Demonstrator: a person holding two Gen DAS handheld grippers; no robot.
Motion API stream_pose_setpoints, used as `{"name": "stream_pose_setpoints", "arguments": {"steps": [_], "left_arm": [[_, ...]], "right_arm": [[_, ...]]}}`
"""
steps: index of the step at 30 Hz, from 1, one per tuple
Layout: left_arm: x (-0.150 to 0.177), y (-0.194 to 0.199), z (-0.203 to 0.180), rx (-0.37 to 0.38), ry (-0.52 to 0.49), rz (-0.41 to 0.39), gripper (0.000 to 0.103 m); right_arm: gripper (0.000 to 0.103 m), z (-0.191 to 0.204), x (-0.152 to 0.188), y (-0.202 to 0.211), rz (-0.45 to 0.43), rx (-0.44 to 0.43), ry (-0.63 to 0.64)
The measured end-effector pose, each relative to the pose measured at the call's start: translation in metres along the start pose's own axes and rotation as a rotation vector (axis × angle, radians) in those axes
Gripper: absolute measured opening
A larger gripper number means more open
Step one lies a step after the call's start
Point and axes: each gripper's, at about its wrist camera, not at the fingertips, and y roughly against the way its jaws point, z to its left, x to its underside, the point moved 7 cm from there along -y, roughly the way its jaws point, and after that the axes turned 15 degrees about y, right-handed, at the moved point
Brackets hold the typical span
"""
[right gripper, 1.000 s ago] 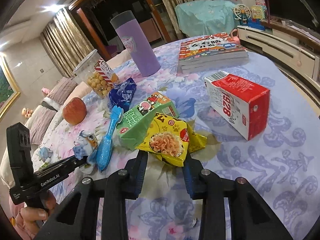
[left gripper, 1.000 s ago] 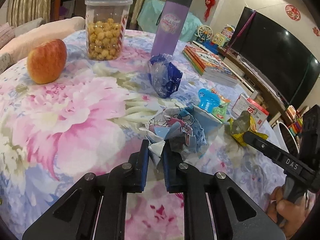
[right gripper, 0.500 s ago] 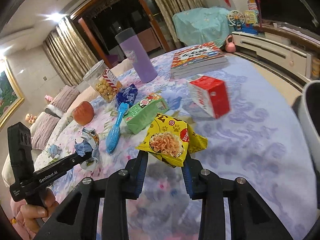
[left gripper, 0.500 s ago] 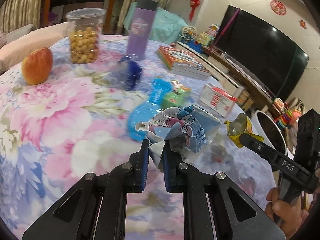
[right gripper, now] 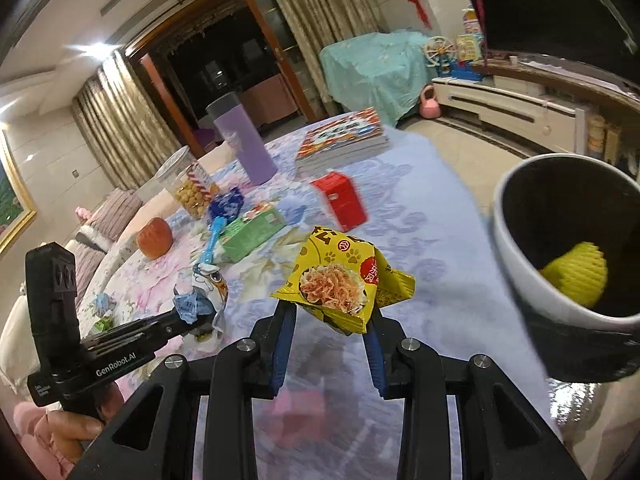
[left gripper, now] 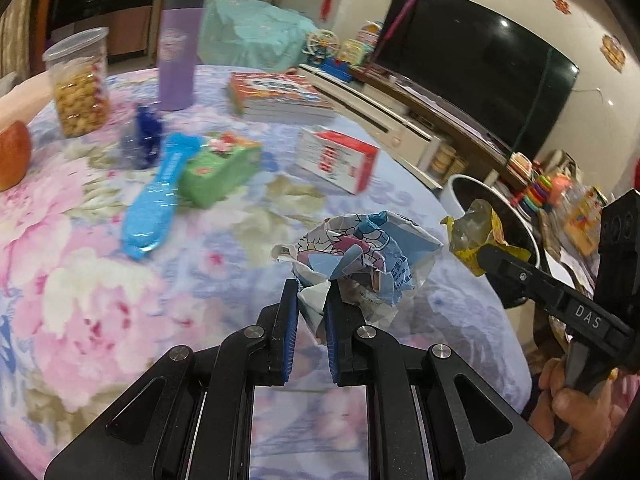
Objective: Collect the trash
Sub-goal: 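Carry the printed wrapper and yellow snack bag over the trash bin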
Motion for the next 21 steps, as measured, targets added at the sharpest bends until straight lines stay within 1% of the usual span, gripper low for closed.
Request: {"name": "stream_pose_setpoints", "arguments": {"steps": [12, 21], "left_arm": [[0.011, -0.013, -0.061, 0.055, -0.084, 0.028, 0.011], [0.012, -0.023, -0.095, 0.076, -0.132, 0.038, 0.011]], "right_arm": [[0.033, -0.05, 0.014, 0.044, -0.037, 0.093, -0.062], [0.033, -0.079, 0.017, 0.065, -0.059, 0.141, -0.092]]}}
